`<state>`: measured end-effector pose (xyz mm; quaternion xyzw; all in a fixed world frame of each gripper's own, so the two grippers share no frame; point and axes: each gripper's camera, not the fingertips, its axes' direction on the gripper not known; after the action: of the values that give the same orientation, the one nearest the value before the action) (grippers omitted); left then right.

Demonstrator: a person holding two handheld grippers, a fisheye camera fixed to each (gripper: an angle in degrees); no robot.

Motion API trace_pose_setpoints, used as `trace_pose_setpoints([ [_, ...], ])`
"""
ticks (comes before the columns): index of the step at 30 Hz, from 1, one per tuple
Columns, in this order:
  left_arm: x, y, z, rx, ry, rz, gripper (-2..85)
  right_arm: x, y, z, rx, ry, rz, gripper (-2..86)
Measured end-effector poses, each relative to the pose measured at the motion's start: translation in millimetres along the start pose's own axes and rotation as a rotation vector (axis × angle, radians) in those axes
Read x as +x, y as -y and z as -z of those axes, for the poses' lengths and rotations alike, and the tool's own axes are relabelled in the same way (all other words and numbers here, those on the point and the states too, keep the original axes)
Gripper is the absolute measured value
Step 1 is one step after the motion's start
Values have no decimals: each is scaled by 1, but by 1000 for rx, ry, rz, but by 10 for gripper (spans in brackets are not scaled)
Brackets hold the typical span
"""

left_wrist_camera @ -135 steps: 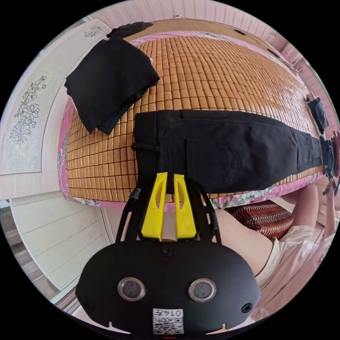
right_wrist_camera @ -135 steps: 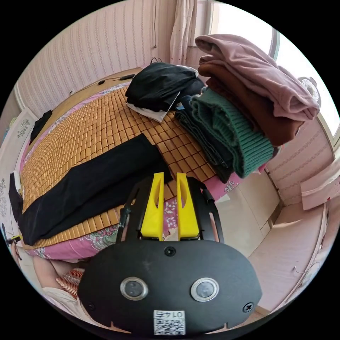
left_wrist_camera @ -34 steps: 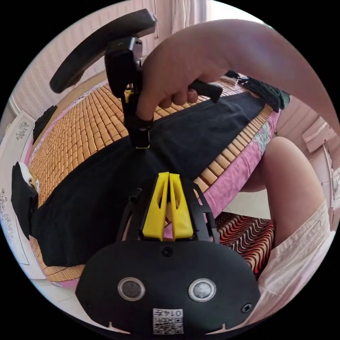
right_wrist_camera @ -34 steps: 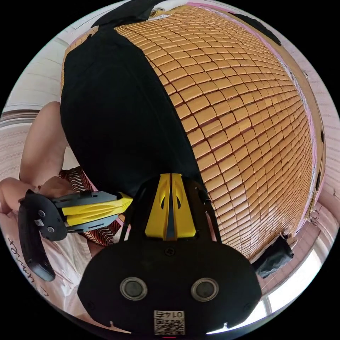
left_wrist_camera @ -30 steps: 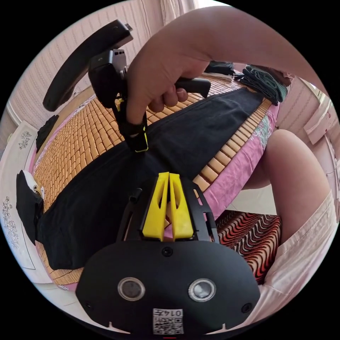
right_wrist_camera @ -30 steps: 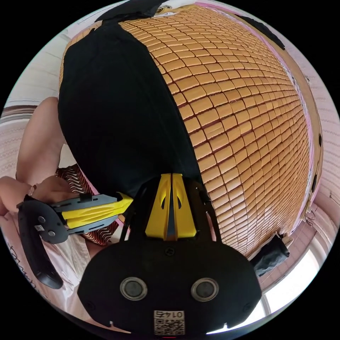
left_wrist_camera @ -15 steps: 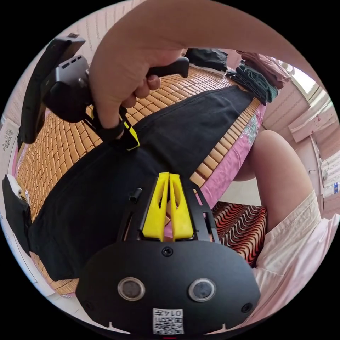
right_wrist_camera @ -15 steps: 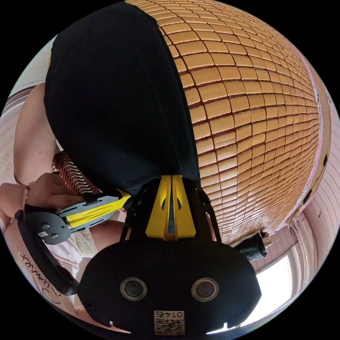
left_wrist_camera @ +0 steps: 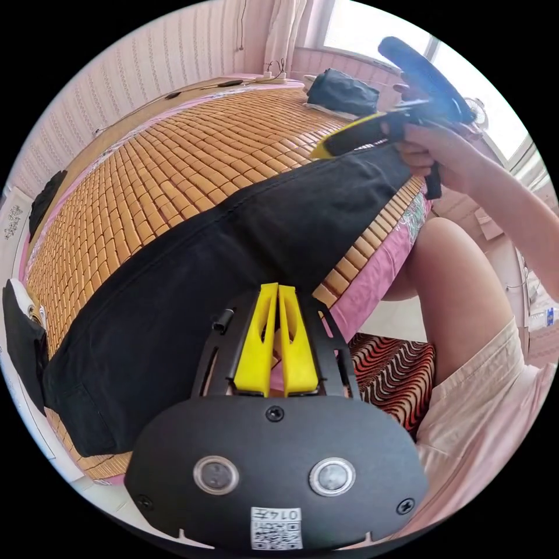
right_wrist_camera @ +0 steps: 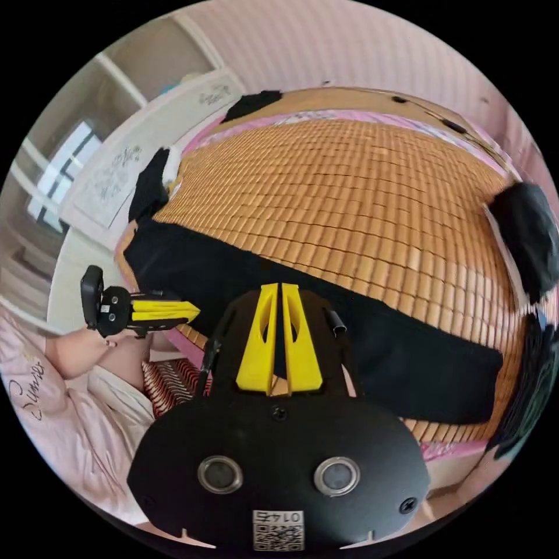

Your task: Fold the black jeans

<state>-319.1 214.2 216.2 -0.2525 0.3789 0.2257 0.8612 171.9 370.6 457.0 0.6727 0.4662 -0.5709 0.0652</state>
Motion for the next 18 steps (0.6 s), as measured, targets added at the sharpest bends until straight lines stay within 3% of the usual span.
trace_pose_setpoints([
  [2,-11,1,-2,5,-41,46,-10,78,-89,64,203,-101,-321,56],
  [5,-19,6,-3,-9,-63,78,-10,131,-179,114,291,-356,-545,139],
  [11,-27,9,-2,7,-33,105,-10,192,-241,114,196,-466,-645,152],
  [18,-38,26,1,-55,1,107,-10,211,-272,111,205,-449,-554,50],
])
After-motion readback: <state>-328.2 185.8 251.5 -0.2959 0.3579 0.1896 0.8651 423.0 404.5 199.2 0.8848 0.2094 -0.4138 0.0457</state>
